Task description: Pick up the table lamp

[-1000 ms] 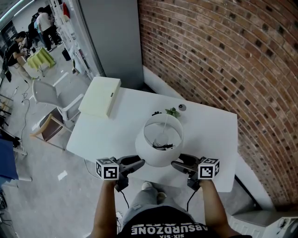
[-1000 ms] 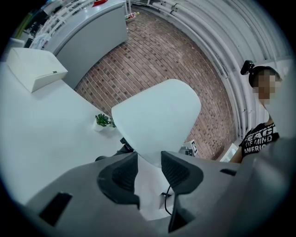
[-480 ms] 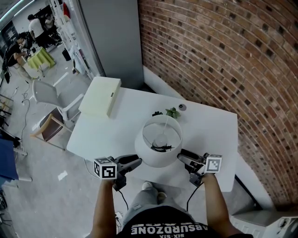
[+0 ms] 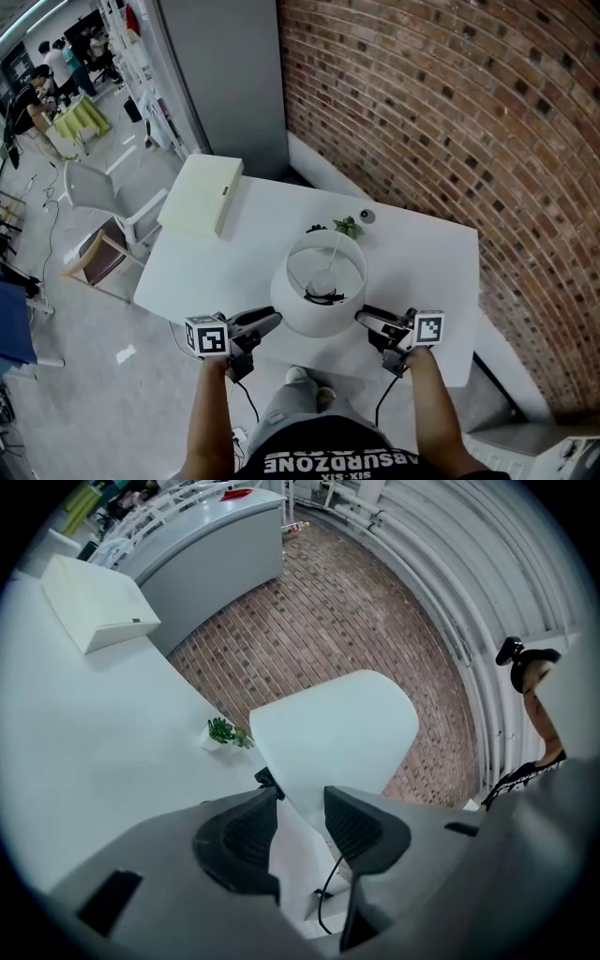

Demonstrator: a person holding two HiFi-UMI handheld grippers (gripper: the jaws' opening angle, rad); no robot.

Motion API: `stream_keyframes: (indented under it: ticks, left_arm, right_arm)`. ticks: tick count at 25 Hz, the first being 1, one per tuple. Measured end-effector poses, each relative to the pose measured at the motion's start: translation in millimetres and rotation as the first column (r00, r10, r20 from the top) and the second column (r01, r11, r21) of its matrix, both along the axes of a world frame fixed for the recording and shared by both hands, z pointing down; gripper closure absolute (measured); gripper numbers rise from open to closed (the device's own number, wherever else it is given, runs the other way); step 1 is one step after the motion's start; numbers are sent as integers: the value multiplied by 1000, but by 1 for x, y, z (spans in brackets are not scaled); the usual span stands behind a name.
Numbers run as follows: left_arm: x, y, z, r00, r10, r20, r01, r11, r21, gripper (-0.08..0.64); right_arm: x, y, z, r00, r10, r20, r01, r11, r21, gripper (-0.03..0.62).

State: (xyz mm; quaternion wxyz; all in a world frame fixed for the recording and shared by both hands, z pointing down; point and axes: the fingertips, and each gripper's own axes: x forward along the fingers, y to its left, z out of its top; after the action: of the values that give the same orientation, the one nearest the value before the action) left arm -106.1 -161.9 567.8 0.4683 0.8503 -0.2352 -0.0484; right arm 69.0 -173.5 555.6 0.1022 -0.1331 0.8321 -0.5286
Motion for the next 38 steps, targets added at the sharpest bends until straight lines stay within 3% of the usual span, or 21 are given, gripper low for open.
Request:
stream_keyframes:
  ticks: [5, 9, 15, 20, 24, 27, 31, 35, 38]
  left_arm:
    - [-10, -9, -1, 990, -96, -104, 89, 993, -74, 450]
    - [-19, -10, 6, 988, -139, -68, 135, 989, -52, 467]
    - [-24, -11, 9, 987, -160, 31, 160, 987, 23, 543]
    - [-19, -14, -8, 988, -151, -29, 152, 987, 46, 558]
    - [-28, -19, -7, 980, -192, -56, 192, 981, -3, 558]
    - [-39, -19, 1, 969, -230, -96, 221, 971, -96, 547]
    - [-29, -18, -1, 984, -91, -155, 78, 993, -88, 361]
    - [-13, -17, 5, 978, -27, -208, -10, 985, -174, 322]
    - [-10, -20, 0, 939, -54, -339, -42, 963, -268, 322]
  right_arm:
    - [-4, 8, 13, 993, -25, -114, 30, 998, 46, 397]
    - [-9, 11, 15, 984, -12, -175, 32, 993, 111, 447]
    - [-9, 5, -1, 985, 56, -161, -25, 981, 190, 471]
    - [-13, 6, -4, 985, 30, -173, 4, 981, 196, 486]
    - [-13, 11, -3, 984, 18, -178, 16, 982, 188, 488]
    - [-9, 15, 0, 983, 17, -182, 16, 983, 182, 486]
    - [-3, 16, 4, 982, 29, -185, 3, 985, 170, 486]
    - [-2, 21, 5, 981, 18, -191, 14, 987, 162, 486]
    - [0, 24, 7, 981, 17, -195, 13, 988, 152, 486]
